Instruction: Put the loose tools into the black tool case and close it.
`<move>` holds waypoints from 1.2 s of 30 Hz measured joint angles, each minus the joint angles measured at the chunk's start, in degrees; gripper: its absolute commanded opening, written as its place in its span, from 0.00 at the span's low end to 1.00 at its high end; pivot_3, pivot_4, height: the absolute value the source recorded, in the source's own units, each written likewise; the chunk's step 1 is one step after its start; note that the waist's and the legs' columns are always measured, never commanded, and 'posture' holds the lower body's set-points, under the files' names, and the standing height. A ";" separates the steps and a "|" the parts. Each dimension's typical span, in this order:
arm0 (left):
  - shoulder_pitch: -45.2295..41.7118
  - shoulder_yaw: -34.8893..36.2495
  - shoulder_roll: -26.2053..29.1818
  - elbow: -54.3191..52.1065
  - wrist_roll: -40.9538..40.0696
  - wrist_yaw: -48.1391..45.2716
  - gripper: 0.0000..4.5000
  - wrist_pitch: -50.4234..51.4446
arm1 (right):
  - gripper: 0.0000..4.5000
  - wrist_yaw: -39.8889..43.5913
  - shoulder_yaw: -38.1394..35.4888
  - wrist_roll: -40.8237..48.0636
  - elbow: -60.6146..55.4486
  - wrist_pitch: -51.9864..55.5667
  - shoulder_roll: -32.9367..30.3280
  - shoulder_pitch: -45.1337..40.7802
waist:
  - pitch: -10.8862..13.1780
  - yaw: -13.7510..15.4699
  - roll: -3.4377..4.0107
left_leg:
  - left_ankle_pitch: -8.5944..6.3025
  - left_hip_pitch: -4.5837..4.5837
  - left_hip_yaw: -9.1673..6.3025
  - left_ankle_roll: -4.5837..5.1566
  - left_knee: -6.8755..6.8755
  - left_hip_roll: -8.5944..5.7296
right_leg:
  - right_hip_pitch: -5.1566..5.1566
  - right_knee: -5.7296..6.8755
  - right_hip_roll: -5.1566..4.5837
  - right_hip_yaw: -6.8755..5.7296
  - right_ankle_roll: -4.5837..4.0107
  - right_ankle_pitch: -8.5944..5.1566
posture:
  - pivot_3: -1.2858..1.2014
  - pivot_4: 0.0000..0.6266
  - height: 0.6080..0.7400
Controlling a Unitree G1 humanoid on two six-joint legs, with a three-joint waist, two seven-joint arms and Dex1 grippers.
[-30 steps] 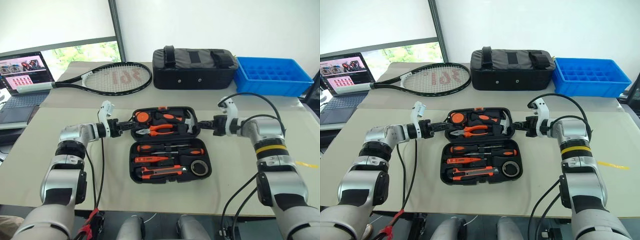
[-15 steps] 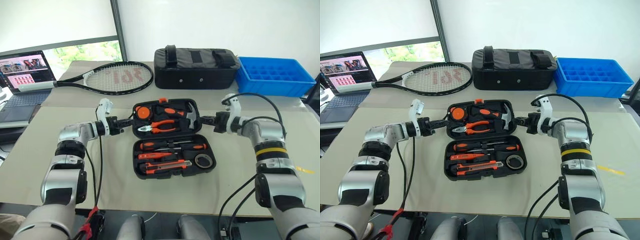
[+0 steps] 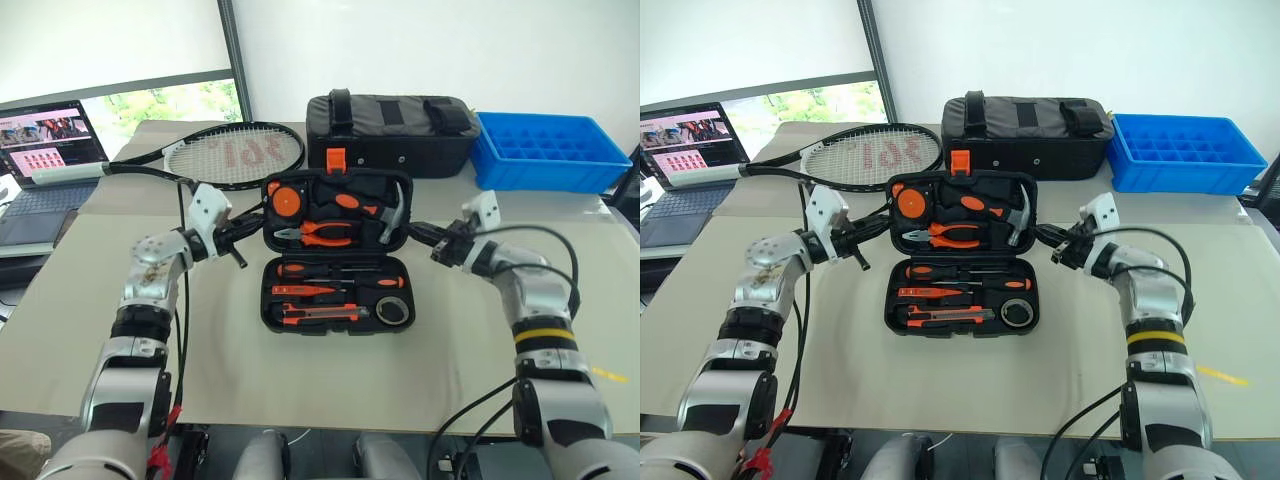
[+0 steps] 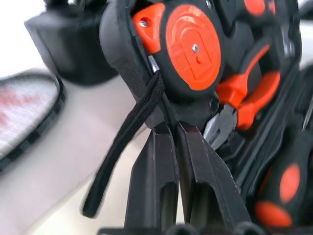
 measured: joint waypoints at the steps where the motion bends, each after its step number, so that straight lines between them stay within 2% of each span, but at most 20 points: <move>1: 0.53 -0.44 0.46 0.20 0.99 0.03 0.01 -3.52 | 0.00 0.58 0.04 -0.39 0.02 -2.70 -0.08 0.79 | 0.00 0.00 0.01 | 0.00 0.04 0.00 0.00 0.00 0.00 | 0.04 -0.02 0.00 0.00 0.00 0.00 | 0.52 0.24 0.75; 5: 2.53 -2.97 2.56 3.69 6.64 1.78 0.01 -21.77 | 0.00 2.41 1.96 -4.56 2.77 -15.98 -1.83 1.97 | 0.00 -0.02 0.00 | -0.01 0.52 0.13 0.00 0.00 -0.04 | 0.37 -0.15 -0.04 0.13 0.01 -0.01 | 0.52 0.24 0.75; 6: 2.59 -3.08 2.64 3.87 6.87 1.93 0.01 -22.51 | 0.00 2.46 2.08 -4.69 2.97 -16.60 -1.93 1.98 | 0.00 -0.01 0.00 | -0.01 0.56 0.13 0.00 0.00 -0.04 | 0.43 -0.16 -0.04 0.12 0.01 -0.01 | 0.52 0.24 0.75; 8: 3.35 -4.05 3.32 6.08 10.13 4.35 0.01 -30.73 | 0.00 2.88 2.79 -6.10 4.81 -22.50 -2.88 2.60 | 0.01 -0.02 -0.02 | -0.01 0.81 0.13 0.00 0.08 -0.03 | 0.76 -0.20 -0.05 0.13 0.02 -0.02 | 0.52 0.24 0.75; 10: 4.16 -5.03 4.50 7.49 13.17 7.11 0.00 -38.15 | 0.16 4.27 3.61 -6.73 5.37 -26.00 -4.41 3.05 | 0.01 0.02 -0.02 | 0.00 0.86 0.15 0.00 0.12 -0.06 | 0.83 -0.20 -0.10 0.15 0.02 -0.02 | 0.52 0.24 0.75; 12: 4.42 -6.09 5.78 8.59 15.97 9.47 0.16 -43.57 | 0.28 6.13 4.48 -7.64 5.38 -27.55 -6.48 3.53 | 0.01 0.31 -0.02 | 0.00 0.84 0.15 0.00 0.14 -0.06 | 0.86 -0.21 -0.12 0.11 0.02 -0.02 | 0.52 0.24 0.75; 13: 4.74 -7.02 6.51 9.24 18.06 10.34 0.21 -46.41 | 0.37 7.02 4.72 -7.77 5.33 -27.99 -7.25 4.11 | 0.01 0.47 -0.02 | 0.00 0.83 0.16 0.00 0.14 -0.07 | 0.86 -0.20 -0.14 0.12 0.02 -0.02 | 0.52 0.24 0.75; 16: 6.19 -8.72 8.08 9.94 22.79 13.01 0.47 -53.16 | 0.59 9.18 5.08 -7.65 3.78 -28.22 -9.02 7.85 | 0.01 0.83 -0.01 | -0.01 0.74 0.18 0.02 0.10 -0.01 | 0.76 -0.21 -0.16 0.13 0.02 -0.02 | 0.52 0.24 0.75; 19: 10.61 -9.26 12.20 9.02 23.44 14.91 0.73 -59.69 | 0.61 12.60 4.97 -5.66 -0.92 -26.76 -14.66 15.03 | 0.01 1.21 0.00 | -0.11 0.73 0.25 0.17 0.02 0.13 | 0.73 -0.18 -0.19 0.12 0.02 -0.02 | 0.52 0.24 0.75; 20: 11.61 -9.34 13.11 8.11 22.12 15.10 0.73 -60.46 | 0.61 13.47 4.69 -5.33 -2.95 -25.68 -16.23 17.04 | 0.00 1.27 0.00 | -0.12 0.73 0.25 0.18 -0.04 0.15 | 0.73 -0.15 -0.22 0.13 0.01 -0.02 | 0.52 0.24 0.75; 25: 15.11 -10.37 16.37 -0.90 8.15 13.96 0.73 -54.70 | 0.61 16.23 3.67 1.31 -21.55 -11.32 -22.30 30.31 | -0.01 1.38 0.02 | -0.12 0.82 0.26 0.17 0.03 0.21 | 0.88 -0.17 -0.25 0.11 0.02 -0.03 | 0.52 0.24 0.75; 27: 15.11 -11.09 15.06 -7.66 0.98 11.94 0.73 -44.69 | 0.61 16.15 5.05 4.31 -32.43 -1.69 -24.11 36.03 | -0.03 1.42 0.04 | -0.10 0.84 0.27 0.13 0.19 0.22 | 0.93 -0.12 -0.20 0.02 0.06 -0.05 | 0.52 0.24 0.75; 32: 12.34 -13.92 9.10 -18.17 -8.92 6.74 0.73 -20.05 | 0.61 15.51 10.93 8.10 -46.73 11.92 -24.11 37.13 | -0.02 0.84 0.02 | -0.01 0.83 0.23 0.00 0.30 0.14 | 0.88 -0.10 0.07 0.05 0.42 -0.25 | 0.52 0.24 0.75; 36: 11.16 -15.28 8.90 -23.29 -13.39 0.65 0.73 -3.66 | 0.61 13.37 14.75 6.46 -47.82 14.14 -20.64 33.84 | 0.01 -0.09 -0.12 | -0.01 0.81 0.14 0.00 0.23 0.17 | 0.83 -0.13 0.21 0.09 0.43 -0.26 | 0.52 0.24 0.75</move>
